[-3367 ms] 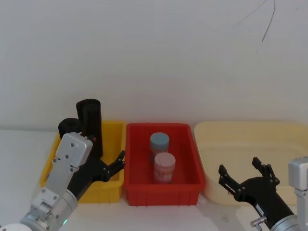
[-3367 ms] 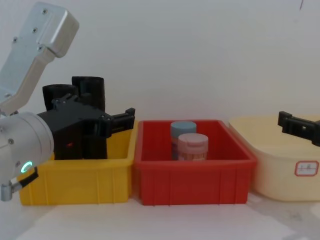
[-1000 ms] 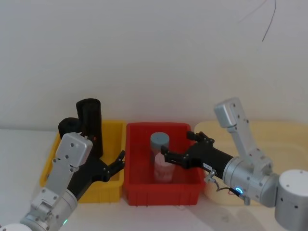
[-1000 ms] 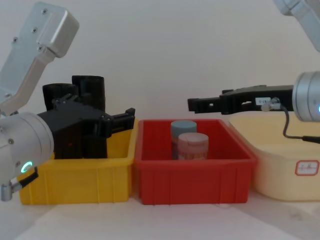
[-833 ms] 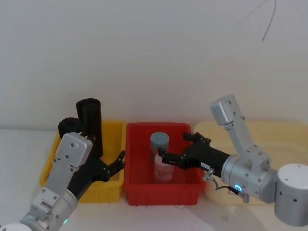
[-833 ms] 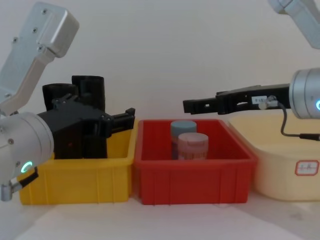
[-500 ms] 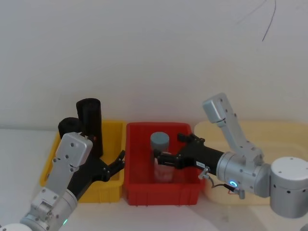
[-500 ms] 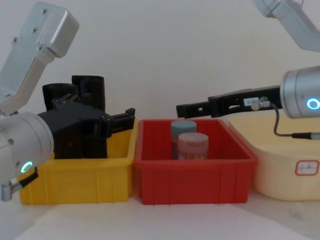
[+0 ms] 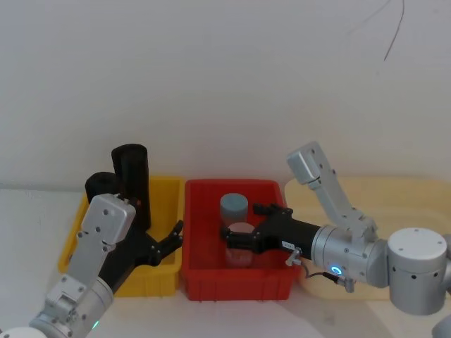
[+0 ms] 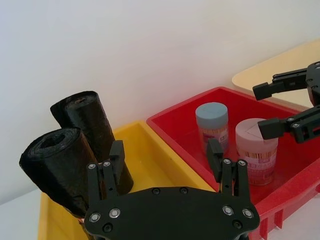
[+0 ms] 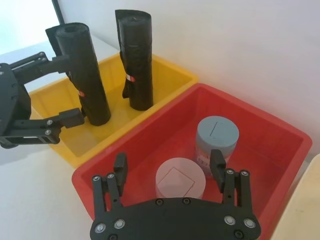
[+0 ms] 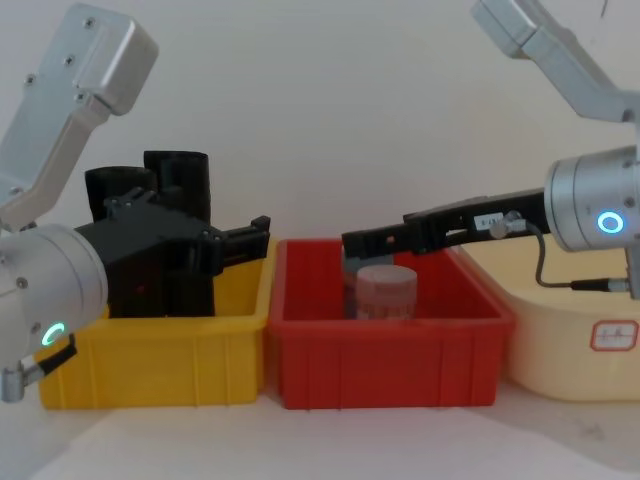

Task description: Pick up the garbage bag with the one hand and transfer it to the other hand.

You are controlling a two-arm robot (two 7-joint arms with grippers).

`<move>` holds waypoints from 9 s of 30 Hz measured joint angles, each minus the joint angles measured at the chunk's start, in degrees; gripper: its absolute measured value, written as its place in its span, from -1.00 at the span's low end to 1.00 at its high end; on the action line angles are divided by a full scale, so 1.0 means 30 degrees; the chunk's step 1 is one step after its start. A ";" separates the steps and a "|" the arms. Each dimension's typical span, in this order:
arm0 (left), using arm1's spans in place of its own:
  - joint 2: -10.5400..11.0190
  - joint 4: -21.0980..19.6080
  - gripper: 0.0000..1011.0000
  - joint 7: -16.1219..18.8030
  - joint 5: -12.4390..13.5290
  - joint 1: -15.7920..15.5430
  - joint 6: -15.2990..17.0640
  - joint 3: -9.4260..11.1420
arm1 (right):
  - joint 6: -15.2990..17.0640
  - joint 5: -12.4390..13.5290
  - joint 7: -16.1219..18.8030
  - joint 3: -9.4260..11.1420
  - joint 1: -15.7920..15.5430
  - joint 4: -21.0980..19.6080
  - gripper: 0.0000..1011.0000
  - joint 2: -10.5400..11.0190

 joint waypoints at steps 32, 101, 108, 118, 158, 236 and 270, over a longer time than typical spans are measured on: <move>0.0001 0.0000 0.98 0.0000 0.0000 0.0000 0.0000 0.0001 | -0.0233 0.0515 0.0602 -0.0737 0.0648 0.2014 0.98 0.0057; -0.0001 0.0000 0.98 0.0000 0.0001 0.0000 0.0000 0.0001 | -0.2014 0.1417 -0.0688 0.0546 0.0458 -0.0136 0.31 0.0936; -0.0001 0.0000 0.98 0.0001 0.0000 0.0001 0.0000 0.0001 | -0.2487 0.1250 -0.1795 0.1326 0.0310 -0.1149 0.31 0.1285; 0.0000 -0.0001 0.98 0.0000 0.0002 0.0000 0.0000 0.0001 | -0.2790 0.0460 -0.3594 0.2266 0.0136 -0.1792 0.31 0.1645; -0.0003 0.0000 0.98 0.0003 0.0002 0.0005 0.0000 -0.0002 | -0.1431 -0.0427 -0.7009 0.4879 -0.1960 -0.1090 0.98 0.2461; -0.2167 -0.0421 0.98 0.0546 -0.2800 0.0869 0.3468 -0.4591 | -0.1347 -0.0425 -0.7173 0.5072 -0.2154 -0.1013 0.98 0.2505; -0.3077 0.2233 0.98 0.0099 -0.1597 -0.0865 0.2303 -0.4295 | -0.1346 -0.0425 -0.7172 0.5072 -0.2154 -0.1012 0.98 0.2504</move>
